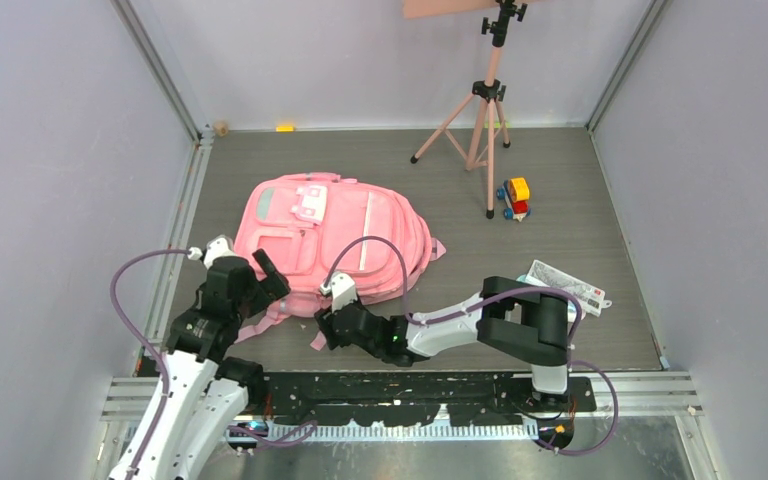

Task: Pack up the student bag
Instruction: Zip the student bag at the center of the board.

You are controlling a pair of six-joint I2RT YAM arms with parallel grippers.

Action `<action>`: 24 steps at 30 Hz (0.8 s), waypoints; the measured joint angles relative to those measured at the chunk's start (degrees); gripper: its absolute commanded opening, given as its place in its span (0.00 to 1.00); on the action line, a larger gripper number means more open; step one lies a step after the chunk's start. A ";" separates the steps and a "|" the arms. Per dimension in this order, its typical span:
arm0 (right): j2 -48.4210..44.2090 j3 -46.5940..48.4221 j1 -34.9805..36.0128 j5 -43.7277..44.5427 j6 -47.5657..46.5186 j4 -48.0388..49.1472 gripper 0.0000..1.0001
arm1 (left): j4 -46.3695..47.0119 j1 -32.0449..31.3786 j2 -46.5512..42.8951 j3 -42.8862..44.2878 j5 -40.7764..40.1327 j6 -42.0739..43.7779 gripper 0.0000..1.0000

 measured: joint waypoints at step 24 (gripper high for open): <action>7.91 4.33 -1.09 2.75 -11.58 6.88 0.03 | 4.74 0.00 -4.07 -10.91 4.96 -7.80 0.22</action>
